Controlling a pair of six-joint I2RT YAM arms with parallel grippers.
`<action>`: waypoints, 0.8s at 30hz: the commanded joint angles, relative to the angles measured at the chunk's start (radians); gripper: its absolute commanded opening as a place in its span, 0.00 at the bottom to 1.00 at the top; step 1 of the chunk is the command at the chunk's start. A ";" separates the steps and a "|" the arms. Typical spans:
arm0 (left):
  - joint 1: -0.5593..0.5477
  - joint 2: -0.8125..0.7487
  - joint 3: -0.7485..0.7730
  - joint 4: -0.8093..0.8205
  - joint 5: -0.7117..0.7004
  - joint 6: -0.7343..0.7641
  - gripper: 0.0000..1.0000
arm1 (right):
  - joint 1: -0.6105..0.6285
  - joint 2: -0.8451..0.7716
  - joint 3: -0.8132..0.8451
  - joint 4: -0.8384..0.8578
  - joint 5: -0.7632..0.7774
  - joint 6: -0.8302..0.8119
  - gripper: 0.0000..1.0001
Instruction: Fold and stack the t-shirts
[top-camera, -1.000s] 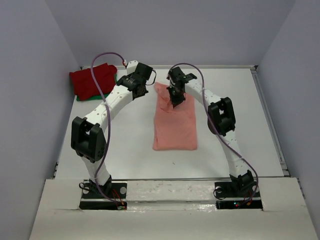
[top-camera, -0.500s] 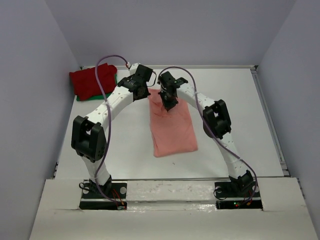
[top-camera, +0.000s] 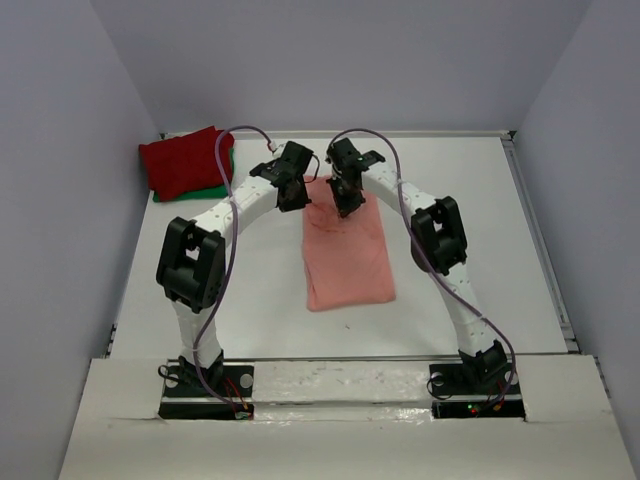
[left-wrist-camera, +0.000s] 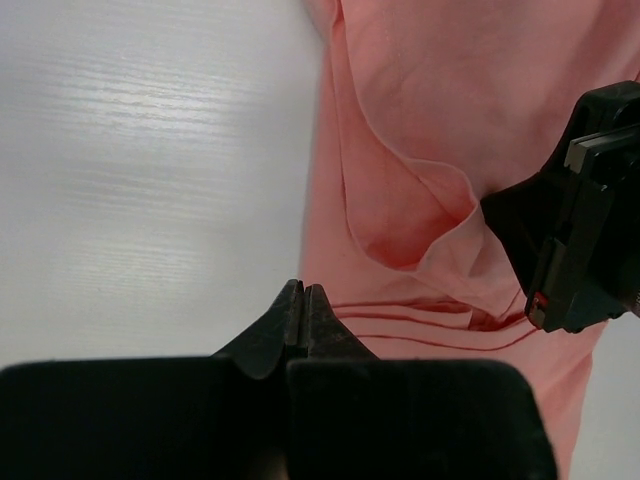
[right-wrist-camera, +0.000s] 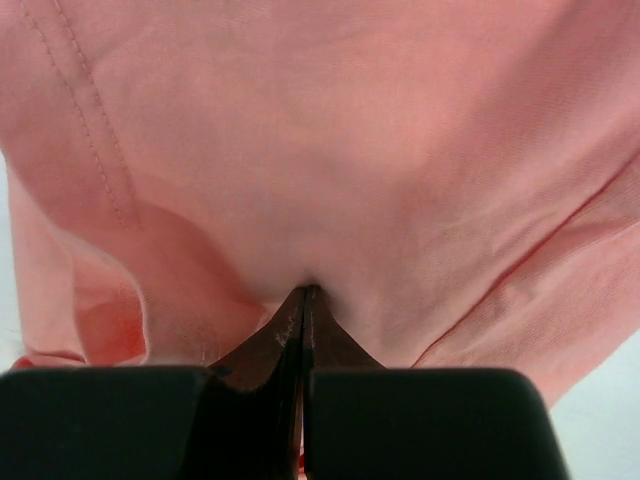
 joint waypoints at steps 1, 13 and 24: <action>-0.007 0.013 0.021 0.029 0.017 0.008 0.00 | -0.006 -0.094 0.006 0.015 0.038 -0.035 0.00; -0.030 0.081 0.027 0.053 0.051 0.011 0.00 | -0.046 -0.083 0.145 -0.020 0.123 -0.059 0.00; -0.053 0.093 0.026 0.064 0.054 0.018 0.00 | -0.152 0.053 0.263 0.032 0.117 -0.117 0.00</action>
